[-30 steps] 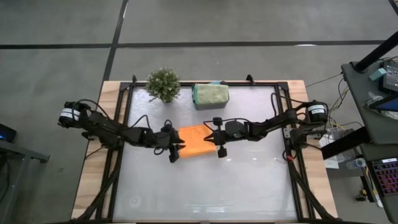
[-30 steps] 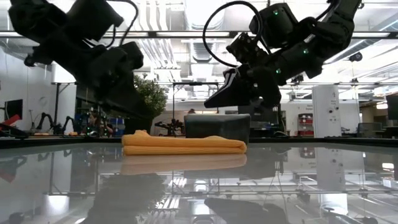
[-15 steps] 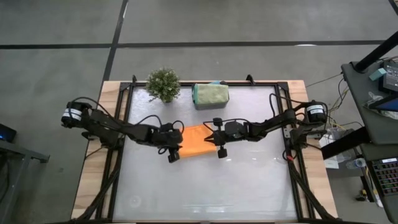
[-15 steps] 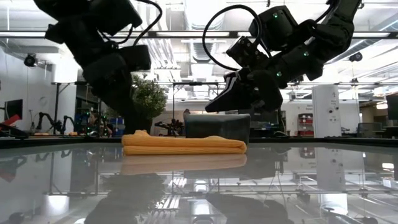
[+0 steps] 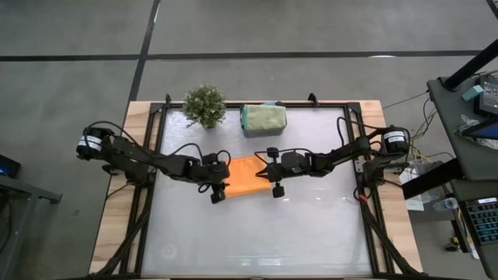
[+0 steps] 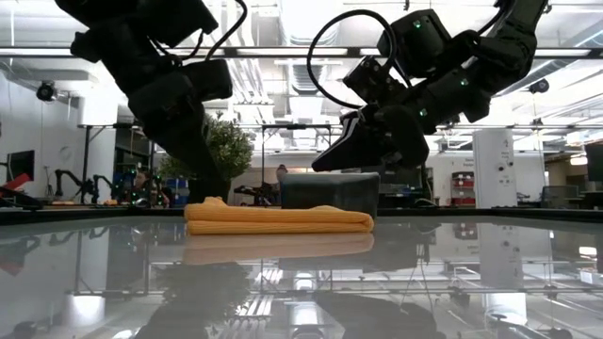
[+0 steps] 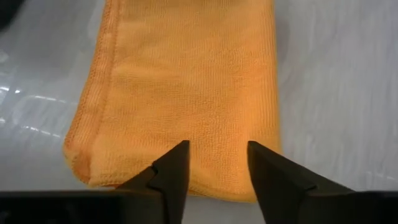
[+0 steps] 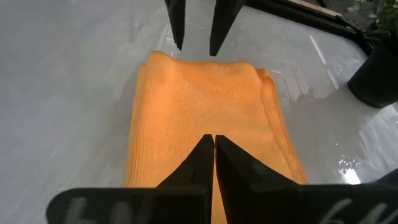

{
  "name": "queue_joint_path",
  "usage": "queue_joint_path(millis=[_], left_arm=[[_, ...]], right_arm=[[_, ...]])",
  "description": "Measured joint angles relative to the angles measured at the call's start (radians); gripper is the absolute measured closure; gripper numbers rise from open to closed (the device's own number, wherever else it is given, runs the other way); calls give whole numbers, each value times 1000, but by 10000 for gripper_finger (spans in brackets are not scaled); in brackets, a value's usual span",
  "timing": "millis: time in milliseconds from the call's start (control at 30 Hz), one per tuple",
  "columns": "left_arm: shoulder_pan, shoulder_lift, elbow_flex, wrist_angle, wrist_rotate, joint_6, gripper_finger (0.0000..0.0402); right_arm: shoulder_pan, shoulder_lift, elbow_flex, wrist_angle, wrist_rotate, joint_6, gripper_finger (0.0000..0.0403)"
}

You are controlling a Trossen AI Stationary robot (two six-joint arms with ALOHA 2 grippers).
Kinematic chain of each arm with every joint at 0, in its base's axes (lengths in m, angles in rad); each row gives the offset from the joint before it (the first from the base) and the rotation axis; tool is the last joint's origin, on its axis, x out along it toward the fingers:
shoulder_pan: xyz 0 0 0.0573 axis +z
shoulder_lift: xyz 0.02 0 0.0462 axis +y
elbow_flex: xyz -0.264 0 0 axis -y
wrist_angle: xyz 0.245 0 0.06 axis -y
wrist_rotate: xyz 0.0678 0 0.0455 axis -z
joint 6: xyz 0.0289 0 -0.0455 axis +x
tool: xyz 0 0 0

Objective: Fold microfiber towels
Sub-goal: Fold the orange towel

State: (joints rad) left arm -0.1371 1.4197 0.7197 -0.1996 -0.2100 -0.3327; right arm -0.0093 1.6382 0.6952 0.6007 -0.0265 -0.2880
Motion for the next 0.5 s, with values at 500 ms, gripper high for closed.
queue_joint_path(millis=[500], left_arm=[[114, 20, -12, -12, -184, 201, 197]], right_arm=[[-2, 0, 0, 2, 0, -9, 394]])
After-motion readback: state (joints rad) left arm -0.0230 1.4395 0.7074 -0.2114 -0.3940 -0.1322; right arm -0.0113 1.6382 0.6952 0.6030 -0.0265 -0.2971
